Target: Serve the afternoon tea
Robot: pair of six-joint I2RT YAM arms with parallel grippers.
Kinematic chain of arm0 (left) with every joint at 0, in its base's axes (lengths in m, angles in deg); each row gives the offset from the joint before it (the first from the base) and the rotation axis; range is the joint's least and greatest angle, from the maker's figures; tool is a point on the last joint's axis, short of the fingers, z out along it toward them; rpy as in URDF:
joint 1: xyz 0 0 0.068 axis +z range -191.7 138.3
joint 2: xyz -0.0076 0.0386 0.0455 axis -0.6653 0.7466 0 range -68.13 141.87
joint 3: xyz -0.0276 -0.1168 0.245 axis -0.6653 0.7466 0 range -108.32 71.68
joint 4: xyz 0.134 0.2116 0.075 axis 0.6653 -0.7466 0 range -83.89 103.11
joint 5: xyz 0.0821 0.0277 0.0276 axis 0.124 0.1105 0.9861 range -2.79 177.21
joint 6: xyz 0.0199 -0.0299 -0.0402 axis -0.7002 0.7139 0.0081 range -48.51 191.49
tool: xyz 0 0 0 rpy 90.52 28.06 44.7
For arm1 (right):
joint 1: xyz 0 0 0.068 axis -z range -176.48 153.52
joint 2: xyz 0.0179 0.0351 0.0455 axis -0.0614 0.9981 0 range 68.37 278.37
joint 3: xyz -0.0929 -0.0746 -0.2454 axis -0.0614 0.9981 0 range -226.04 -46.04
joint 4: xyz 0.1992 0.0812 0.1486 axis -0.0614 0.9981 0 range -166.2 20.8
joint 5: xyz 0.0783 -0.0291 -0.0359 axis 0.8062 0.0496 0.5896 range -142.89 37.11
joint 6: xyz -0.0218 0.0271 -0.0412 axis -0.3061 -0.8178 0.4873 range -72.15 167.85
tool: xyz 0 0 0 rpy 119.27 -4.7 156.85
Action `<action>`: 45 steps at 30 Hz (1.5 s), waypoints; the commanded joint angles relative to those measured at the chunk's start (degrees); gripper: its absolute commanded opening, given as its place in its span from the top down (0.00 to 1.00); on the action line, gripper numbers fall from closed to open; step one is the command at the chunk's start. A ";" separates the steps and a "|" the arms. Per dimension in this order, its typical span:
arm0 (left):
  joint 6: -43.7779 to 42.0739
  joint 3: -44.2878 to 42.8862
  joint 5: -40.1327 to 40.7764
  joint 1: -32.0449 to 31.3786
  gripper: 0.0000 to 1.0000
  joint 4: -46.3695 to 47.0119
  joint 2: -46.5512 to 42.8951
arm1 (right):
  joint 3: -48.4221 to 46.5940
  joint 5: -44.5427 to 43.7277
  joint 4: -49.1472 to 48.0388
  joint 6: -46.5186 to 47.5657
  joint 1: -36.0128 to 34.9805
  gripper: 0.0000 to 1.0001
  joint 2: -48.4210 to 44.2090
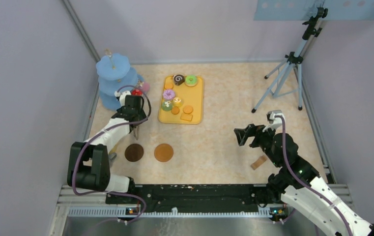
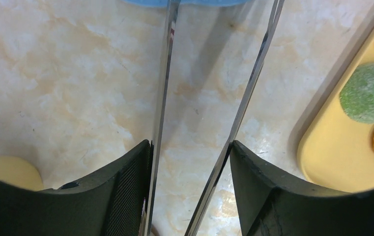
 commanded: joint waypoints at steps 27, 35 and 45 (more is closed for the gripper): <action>-2.14 -7.48 -5.88 1.79 0.46 -16.28 -13.95 | -0.63 0.52 -1.72 0.41 0.32 0.04 -0.31; -6.88 -12.23 -23.61 1.70 0.49 -15.19 -15.62 | -0.71 0.16 -1.69 0.37 0.32 0.04 -0.31; -8.21 -18.75 -34.77 0.83 0.50 -14.72 -7.26 | -1.11 -0.46 -1.25 0.40 0.32 0.04 0.02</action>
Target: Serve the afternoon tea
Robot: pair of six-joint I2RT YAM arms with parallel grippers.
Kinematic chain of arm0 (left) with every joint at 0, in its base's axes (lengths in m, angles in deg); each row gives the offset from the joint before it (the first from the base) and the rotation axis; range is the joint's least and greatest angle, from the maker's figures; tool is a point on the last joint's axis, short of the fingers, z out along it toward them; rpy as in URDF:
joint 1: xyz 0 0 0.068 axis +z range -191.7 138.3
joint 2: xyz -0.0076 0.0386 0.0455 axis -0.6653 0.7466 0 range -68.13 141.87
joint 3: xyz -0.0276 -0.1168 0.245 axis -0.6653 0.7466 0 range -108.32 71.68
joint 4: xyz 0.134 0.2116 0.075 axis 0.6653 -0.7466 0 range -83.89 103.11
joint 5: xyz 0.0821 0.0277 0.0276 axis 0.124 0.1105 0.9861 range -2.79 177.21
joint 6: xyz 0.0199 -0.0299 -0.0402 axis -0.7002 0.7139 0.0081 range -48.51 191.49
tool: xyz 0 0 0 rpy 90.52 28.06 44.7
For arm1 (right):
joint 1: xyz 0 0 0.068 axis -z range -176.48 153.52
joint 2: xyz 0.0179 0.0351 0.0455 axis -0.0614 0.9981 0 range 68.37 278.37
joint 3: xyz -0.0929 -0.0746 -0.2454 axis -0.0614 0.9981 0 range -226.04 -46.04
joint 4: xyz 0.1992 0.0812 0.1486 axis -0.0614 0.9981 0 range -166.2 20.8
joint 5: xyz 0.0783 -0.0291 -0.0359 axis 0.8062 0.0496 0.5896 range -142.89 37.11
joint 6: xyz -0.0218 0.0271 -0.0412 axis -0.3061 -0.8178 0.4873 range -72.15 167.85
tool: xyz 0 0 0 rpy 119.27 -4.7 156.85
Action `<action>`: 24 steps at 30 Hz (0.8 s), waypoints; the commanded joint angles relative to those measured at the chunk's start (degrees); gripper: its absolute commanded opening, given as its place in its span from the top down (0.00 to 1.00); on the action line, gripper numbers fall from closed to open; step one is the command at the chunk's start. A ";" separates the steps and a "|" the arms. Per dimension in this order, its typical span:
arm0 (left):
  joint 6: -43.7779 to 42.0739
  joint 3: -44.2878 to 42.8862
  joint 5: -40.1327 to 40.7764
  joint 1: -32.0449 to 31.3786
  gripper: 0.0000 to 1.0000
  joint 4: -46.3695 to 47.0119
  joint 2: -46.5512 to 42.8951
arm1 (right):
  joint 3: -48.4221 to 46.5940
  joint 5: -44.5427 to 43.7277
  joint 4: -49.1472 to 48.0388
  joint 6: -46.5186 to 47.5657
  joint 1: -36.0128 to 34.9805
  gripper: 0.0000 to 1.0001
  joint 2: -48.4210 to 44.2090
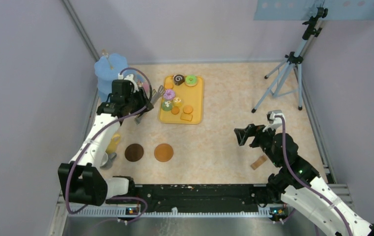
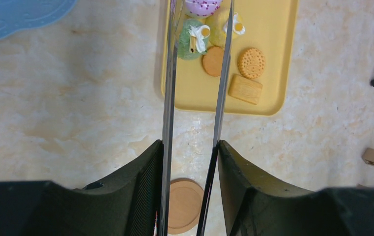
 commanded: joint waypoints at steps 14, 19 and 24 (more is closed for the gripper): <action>-7.12 -13.80 12.18 -10.59 0.47 1.89 13.93 | -0.71 -0.60 -1.29 0.02 0.32 0.04 0.23; -9.76 -16.71 14.69 -11.13 0.44 0.24 15.91 | -1.50 -0.56 -0.91 0.20 0.32 0.04 0.97; -10.36 -19.93 13.57 -11.27 0.43 -2.41 19.59 | -1.59 -0.85 -1.06 0.49 0.32 0.04 1.78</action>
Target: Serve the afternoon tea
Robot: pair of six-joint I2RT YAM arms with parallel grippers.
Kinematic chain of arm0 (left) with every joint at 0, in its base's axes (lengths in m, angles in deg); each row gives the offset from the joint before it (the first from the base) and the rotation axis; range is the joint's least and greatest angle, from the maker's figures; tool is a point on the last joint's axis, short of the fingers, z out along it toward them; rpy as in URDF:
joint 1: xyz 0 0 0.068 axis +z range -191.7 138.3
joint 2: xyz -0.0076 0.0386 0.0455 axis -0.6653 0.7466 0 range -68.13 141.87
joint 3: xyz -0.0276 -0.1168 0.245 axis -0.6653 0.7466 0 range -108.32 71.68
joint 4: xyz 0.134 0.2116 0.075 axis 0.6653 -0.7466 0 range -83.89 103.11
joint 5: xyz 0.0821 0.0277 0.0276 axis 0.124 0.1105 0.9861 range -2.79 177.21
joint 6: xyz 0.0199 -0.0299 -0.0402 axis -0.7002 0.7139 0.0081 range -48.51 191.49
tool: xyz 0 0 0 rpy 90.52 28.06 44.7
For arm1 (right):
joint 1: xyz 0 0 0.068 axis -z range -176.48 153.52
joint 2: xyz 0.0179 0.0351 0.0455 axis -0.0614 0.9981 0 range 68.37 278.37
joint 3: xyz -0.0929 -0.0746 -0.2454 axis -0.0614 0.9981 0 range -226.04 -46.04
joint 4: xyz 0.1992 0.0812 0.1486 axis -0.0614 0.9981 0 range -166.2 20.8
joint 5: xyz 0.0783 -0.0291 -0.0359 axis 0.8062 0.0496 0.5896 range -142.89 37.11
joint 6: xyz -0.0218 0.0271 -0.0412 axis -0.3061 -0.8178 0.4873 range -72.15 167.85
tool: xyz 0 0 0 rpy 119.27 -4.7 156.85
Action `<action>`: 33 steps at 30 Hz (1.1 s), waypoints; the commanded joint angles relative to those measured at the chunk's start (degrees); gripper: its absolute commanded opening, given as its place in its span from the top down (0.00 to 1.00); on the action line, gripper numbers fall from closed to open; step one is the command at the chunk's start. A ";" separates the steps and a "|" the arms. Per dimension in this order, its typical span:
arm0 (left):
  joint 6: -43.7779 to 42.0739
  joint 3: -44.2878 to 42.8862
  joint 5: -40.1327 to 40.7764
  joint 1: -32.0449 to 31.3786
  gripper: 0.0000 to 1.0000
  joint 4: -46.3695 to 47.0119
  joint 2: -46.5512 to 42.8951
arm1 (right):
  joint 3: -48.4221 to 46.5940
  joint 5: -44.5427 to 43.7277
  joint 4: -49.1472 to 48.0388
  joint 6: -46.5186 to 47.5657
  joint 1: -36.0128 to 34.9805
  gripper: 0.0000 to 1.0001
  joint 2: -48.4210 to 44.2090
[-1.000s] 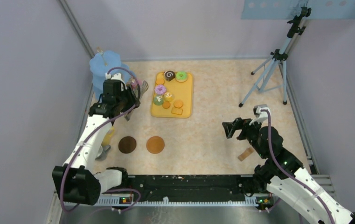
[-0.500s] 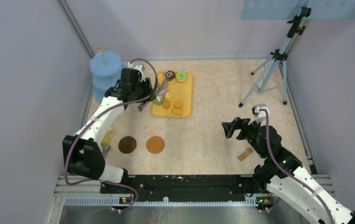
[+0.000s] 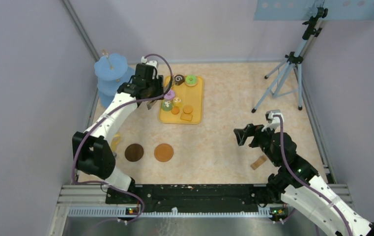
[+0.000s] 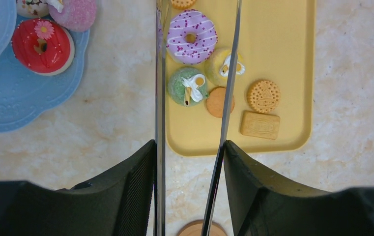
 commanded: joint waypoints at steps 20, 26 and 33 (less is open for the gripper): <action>-5.41 -5.65 8.96 -4.44 0.40 -3.54 7.44 | -1.28 -1.10 -0.92 0.08 0.31 0.04 0.26; -5.34 -6.12 8.60 -4.54 0.39 -3.52 9.03 | -1.14 -1.24 -1.31 0.38 0.32 0.04 0.16; -5.26 -5.96 8.79 -4.95 0.37 -3.57 10.63 | -1.00 -0.84 -1.11 0.02 0.32 0.04 -0.50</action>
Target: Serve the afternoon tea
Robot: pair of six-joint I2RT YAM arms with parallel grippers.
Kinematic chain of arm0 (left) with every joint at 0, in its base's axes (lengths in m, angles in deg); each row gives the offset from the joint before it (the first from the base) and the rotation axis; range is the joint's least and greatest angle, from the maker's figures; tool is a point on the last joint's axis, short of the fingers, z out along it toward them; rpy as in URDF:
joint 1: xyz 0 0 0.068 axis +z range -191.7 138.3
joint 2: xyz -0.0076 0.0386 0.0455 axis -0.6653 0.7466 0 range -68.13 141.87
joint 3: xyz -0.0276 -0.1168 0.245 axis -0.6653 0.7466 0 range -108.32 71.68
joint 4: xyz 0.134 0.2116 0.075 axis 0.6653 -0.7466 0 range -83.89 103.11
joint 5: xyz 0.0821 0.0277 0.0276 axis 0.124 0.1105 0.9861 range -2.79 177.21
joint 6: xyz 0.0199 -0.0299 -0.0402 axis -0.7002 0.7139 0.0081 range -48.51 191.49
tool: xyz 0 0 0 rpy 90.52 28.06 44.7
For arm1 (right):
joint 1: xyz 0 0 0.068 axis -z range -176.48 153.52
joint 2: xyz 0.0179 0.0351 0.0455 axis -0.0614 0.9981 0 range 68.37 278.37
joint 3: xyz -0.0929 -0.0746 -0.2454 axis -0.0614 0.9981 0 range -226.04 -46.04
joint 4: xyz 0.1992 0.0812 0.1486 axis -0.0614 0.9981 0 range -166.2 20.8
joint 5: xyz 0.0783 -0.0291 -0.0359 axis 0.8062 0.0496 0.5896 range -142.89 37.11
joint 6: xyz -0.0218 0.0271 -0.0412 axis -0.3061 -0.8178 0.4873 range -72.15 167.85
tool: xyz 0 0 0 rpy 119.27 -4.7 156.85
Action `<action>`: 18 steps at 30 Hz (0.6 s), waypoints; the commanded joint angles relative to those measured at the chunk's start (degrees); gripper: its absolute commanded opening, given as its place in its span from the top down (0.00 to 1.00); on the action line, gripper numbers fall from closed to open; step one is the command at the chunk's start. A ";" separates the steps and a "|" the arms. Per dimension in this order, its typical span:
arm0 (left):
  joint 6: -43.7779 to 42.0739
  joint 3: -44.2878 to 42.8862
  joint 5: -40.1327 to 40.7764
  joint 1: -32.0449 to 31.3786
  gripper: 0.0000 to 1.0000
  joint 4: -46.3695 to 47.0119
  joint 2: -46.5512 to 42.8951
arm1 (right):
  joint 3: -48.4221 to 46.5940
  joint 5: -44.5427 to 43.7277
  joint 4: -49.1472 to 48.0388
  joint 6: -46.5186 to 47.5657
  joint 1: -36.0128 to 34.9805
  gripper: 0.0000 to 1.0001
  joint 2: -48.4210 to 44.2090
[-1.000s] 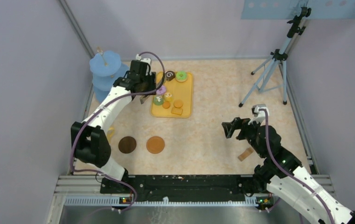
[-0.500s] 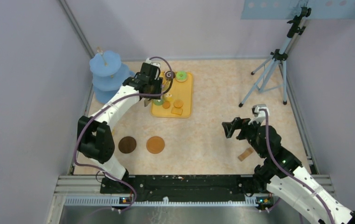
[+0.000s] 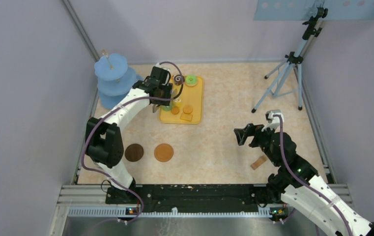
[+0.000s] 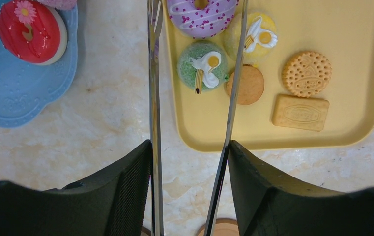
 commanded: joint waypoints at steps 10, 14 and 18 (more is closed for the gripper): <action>-0.51 -2.79 4.03 -1.48 0.38 0.69 3.16 | -0.93 -0.13 -1.42 0.34 0.32 0.04 -0.15; -0.45 -3.60 4.70 -2.05 0.45 0.59 2.84 | -0.86 -0.07 -1.64 0.43 0.32 0.04 -0.16; -0.49 -4.93 6.30 -2.94 0.49 0.56 1.48 | -0.86 -0.19 -1.76 0.52 0.36 0.04 -0.06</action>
